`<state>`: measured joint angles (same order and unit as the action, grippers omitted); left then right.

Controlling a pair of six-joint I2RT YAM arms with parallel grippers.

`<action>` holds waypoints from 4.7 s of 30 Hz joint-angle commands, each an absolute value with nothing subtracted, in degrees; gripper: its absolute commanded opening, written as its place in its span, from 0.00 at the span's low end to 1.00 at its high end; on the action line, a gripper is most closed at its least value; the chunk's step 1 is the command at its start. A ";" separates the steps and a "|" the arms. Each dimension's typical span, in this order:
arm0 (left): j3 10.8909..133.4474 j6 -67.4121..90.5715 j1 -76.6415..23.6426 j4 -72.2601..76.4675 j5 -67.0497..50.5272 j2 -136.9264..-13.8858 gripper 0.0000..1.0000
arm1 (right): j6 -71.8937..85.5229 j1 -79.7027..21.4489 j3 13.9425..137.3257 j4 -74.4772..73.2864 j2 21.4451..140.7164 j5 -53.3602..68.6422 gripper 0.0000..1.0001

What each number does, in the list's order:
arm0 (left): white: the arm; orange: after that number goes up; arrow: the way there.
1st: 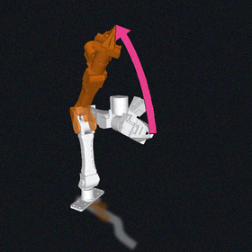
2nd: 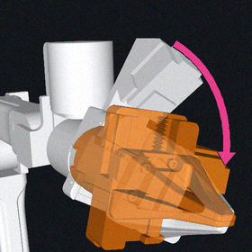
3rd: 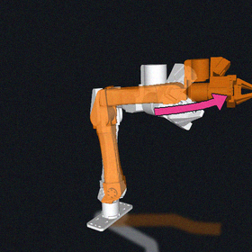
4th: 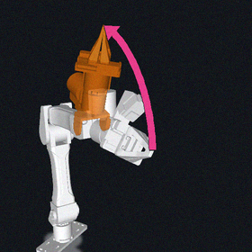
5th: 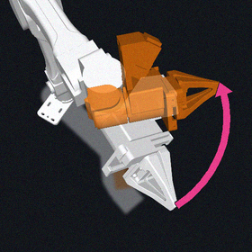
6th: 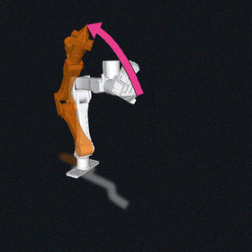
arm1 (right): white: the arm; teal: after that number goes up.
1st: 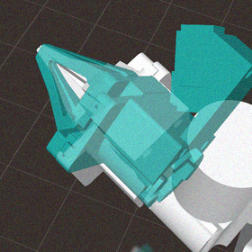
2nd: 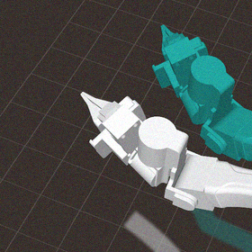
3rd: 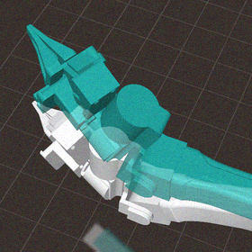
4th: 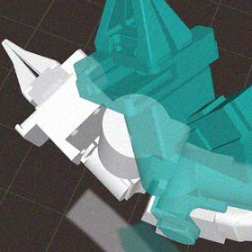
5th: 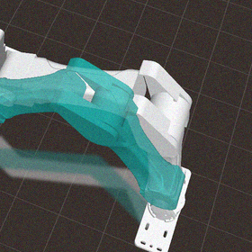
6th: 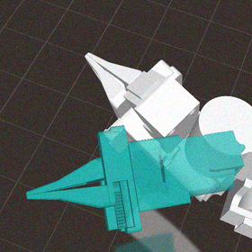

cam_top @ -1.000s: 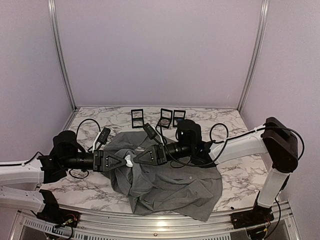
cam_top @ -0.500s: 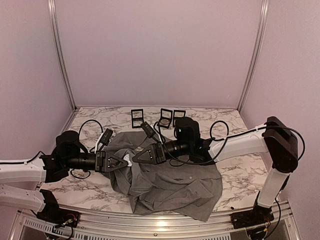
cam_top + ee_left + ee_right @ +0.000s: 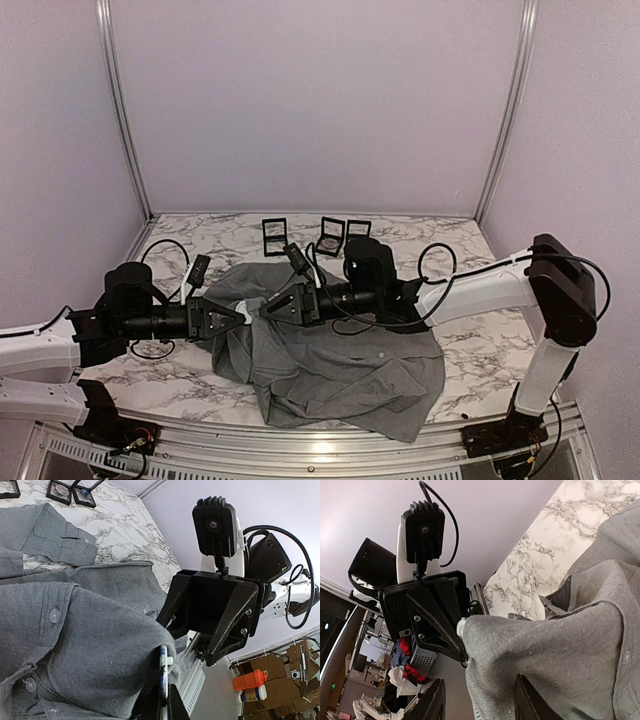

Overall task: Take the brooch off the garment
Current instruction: Pass from the right arm to the left, then open the brooch with the flattened clothing, then remove the brooch from the flattened clothing.

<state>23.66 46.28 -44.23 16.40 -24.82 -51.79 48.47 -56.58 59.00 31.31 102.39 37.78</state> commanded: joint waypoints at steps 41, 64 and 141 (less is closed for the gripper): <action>22.27 44.39 -51.15 25.63 -15.16 -48.36 0.00 | 67.30 -62.53 58.51 44.47 107.75 21.42 0.27; 22.74 44.72 -50.81 26.62 -14.71 -48.11 0.00 | 64.42 -62.58 58.17 42.09 107.20 24.12 0.19; 45.23 38.09 -46.58 -3.51 -21.25 -66.74 0.00 | 25.33 -63.28 58.37 14.30 94.04 10.37 0.37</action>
<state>42.61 40.36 -46.92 0.05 -19.88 -65.80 25.78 -62.59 56.55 15.51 92.90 11.60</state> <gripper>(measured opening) 0.012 0.384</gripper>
